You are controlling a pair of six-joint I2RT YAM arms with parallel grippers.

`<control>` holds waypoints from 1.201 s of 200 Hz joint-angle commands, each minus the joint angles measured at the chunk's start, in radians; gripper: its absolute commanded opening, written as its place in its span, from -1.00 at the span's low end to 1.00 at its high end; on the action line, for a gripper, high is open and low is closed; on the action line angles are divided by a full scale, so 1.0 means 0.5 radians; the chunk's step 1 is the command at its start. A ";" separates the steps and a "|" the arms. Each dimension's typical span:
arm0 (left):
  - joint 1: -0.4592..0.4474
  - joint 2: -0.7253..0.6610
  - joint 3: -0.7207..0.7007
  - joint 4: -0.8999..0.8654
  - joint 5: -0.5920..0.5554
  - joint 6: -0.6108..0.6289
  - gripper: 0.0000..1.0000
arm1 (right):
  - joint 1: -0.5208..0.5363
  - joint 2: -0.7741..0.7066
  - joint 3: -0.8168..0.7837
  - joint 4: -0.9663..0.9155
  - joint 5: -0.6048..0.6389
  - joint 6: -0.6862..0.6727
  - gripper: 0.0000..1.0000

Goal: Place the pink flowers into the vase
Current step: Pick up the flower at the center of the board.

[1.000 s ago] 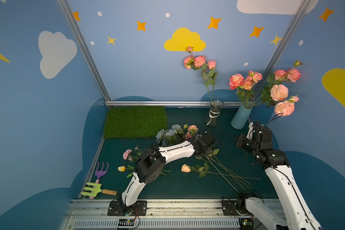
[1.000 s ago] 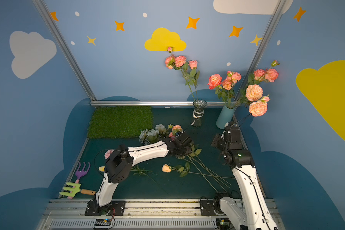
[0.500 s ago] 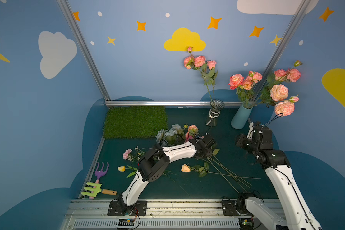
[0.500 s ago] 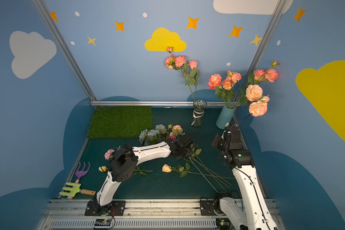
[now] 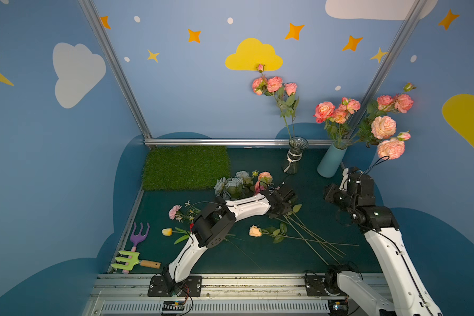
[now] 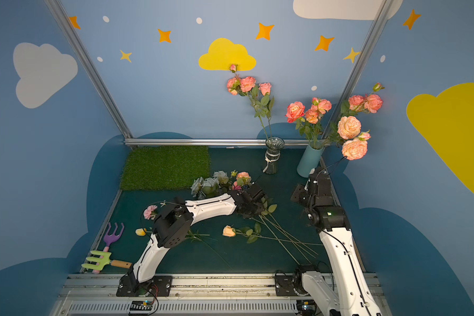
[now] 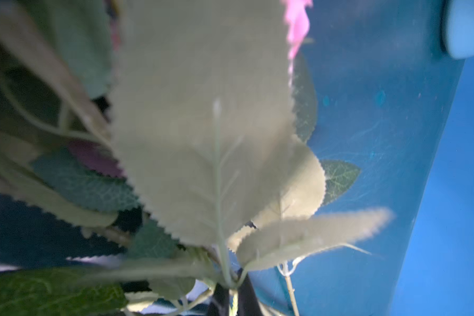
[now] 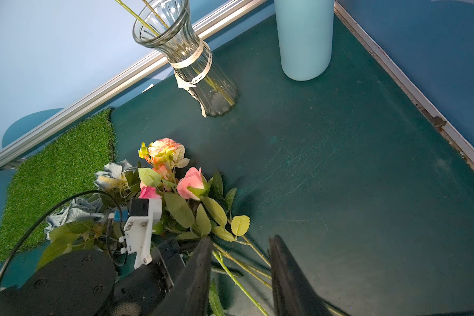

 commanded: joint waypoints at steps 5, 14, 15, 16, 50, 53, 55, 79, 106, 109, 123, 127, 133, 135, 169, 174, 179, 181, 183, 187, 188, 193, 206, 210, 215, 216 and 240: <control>0.027 0.054 0.039 -0.018 0.007 -0.027 -0.90 | 0.002 -0.038 -0.017 0.007 0.030 0.019 -0.25; 0.032 0.056 0.036 -0.012 0.007 -0.032 -0.95 | 0.005 -0.039 -0.014 0.005 0.032 0.019 -0.25; 0.032 0.056 0.036 -0.011 0.006 -0.032 -0.96 | 0.005 -0.037 -0.014 0.004 0.031 0.019 -0.25; 0.032 0.056 0.036 -0.010 0.005 -0.030 -0.96 | 0.005 -0.037 -0.013 0.006 0.031 0.019 -0.25; 0.013 -0.008 0.018 -0.008 -0.092 0.007 -0.96 | 0.005 -0.034 -0.010 0.007 0.019 0.019 -0.25; 0.008 -0.017 0.013 -0.007 -0.105 0.015 -0.96 | 0.005 -0.034 -0.010 0.005 0.018 0.019 -0.25; 0.008 -0.025 0.012 -0.007 -0.113 0.019 -0.96 | 0.005 -0.036 -0.011 0.007 0.018 0.019 -0.25; -0.024 -0.109 0.005 -0.006 -0.233 0.094 -0.96 | 0.006 -0.036 -0.009 0.007 0.010 0.019 -0.25; -0.062 -0.180 0.032 -0.027 -0.355 0.193 -0.96 | 0.006 -0.035 -0.004 0.007 0.006 0.019 -0.25; -0.068 -0.186 0.037 -0.034 -0.371 0.206 -0.96 | 0.006 -0.035 -0.004 0.008 0.003 0.019 -0.25; -0.083 -0.213 0.051 -0.037 -0.427 0.255 -0.96 | 0.007 -0.034 -0.003 0.007 0.003 0.019 -0.25; -0.087 -0.220 0.054 -0.041 -0.438 0.264 -0.96 | 0.003 -0.033 -0.001 0.007 0.003 0.019 -0.25; -0.091 -0.228 0.057 -0.044 -0.453 0.276 -0.96 | 0.005 -0.034 0.001 0.004 0.003 0.019 -0.25; -0.093 -0.233 0.056 -0.043 -0.455 0.281 -0.96 | 0.003 -0.036 0.002 0.004 0.003 0.019 -0.25; -0.108 -0.327 0.046 -0.106 -0.571 0.335 -0.96 | 0.003 -0.031 0.005 0.007 0.000 0.013 -0.25; -0.113 -0.354 0.038 -0.121 -0.593 0.339 -0.96 | 0.002 -0.031 0.005 0.009 -0.003 0.009 -0.24; -0.116 -0.383 0.026 -0.135 -0.620 0.346 -0.96 | 0.004 -0.028 0.005 0.012 -0.010 0.010 -0.25; -0.117 -0.396 0.019 -0.138 -0.634 0.350 -0.96 | 0.004 -0.026 0.005 0.014 -0.012 0.008 -0.25; -0.121 -0.409 0.011 -0.143 -0.645 0.355 -0.95 | 0.004 -0.026 0.005 0.016 -0.015 0.007 -0.25; -0.122 -0.437 -0.005 -0.153 -0.671 0.361 -0.96 | 0.003 -0.024 0.003 0.016 -0.018 0.004 -0.24; -0.123 -0.445 -0.009 -0.155 -0.679 0.363 -0.96 | 0.003 -0.024 0.004 0.016 -0.020 0.004 -0.24; -0.127 -0.483 -0.035 -0.173 -0.715 0.368 -0.95 | 0.003 -0.021 0.003 0.023 -0.026 0.004 -0.25; -0.139 -0.609 -0.133 -0.198 -0.812 0.385 -0.96 | 0.003 -0.010 -0.004 0.050 -0.073 -0.017 -0.25; -0.142 -0.645 -0.174 -0.200 -0.843 0.387 -0.96 | 0.002 -0.008 -0.006 0.060 -0.096 -0.028 -0.25; -0.143 -0.711 -0.229 -0.202 -0.882 0.388 -0.96 | 0.002 -0.003 -0.010 0.076 -0.125 -0.041 -0.25; -0.143 -0.722 -0.238 -0.202 -0.889 0.388 -0.96 | 0.004 0.000 -0.010 0.078 -0.129 -0.042 -0.25; -0.144 -1.012 -0.529 -0.227 -1.065 0.362 -0.96 | 0.003 0.058 -0.005 0.116 -0.257 -0.061 -0.25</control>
